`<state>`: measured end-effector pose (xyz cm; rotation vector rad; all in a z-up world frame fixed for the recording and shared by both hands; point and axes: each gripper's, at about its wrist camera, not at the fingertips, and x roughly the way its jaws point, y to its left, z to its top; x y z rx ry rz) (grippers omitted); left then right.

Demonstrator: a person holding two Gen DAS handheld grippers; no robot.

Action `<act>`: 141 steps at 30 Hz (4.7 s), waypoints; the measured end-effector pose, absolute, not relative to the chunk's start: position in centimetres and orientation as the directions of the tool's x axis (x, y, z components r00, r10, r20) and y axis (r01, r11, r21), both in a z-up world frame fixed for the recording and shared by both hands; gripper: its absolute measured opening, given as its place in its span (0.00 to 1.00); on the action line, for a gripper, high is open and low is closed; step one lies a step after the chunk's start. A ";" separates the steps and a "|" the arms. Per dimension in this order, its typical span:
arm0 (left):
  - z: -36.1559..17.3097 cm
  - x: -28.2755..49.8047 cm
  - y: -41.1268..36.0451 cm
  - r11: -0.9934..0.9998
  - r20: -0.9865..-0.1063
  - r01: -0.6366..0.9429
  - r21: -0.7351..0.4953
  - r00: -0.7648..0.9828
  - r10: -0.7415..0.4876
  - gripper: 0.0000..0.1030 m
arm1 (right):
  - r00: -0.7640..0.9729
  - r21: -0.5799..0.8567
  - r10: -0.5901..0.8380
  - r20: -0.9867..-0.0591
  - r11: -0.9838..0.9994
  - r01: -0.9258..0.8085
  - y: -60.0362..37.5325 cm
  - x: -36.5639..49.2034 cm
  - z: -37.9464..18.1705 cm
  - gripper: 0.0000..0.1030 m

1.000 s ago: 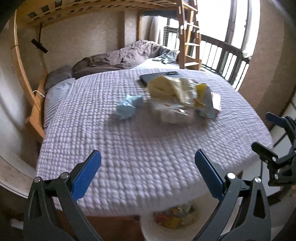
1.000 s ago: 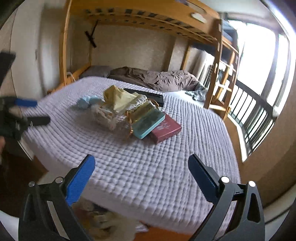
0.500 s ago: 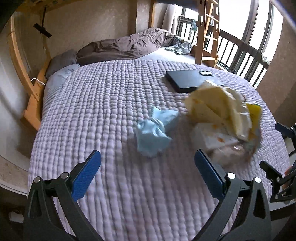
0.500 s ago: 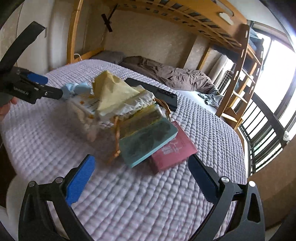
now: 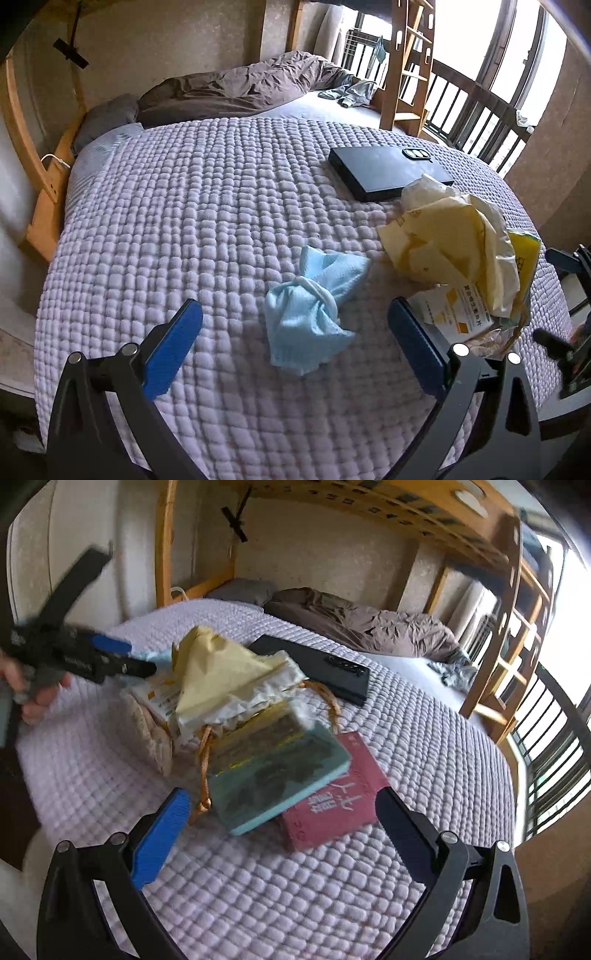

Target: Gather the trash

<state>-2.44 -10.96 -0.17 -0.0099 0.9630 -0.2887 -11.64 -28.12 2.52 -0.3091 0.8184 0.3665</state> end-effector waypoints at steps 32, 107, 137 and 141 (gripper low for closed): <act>-0.1 0.8 -12.5 0.936 -0.822 0.348 -0.049 0.519 -0.235 0.53 | 0.444 -0.036 0.277 -0.852 0.815 -0.578 -17.0 -2.0 3.3 0.65; 6.3 -18.2 -14.5 0.938 -0.804 0.327 -0.115 0.524 -0.281 0.40 | 0.546 0.260 0.338 -0.766 0.941 -0.219 -28.0 -24.1 6.7 0.46; 5.5 -24.2 -15.1 0.924 -0.843 0.361 -0.124 0.454 -0.290 0.40 | 0.475 0.310 0.393 -0.788 0.919 -0.246 -26.9 -29.7 5.5 0.46; 5.3 -24.9 -15.2 0.920 -0.849 0.371 -0.121 0.442 -0.290 0.40 | 0.460 0.316 0.398 -0.794 0.916 -0.247 -26.9 -30.3 5.1 0.46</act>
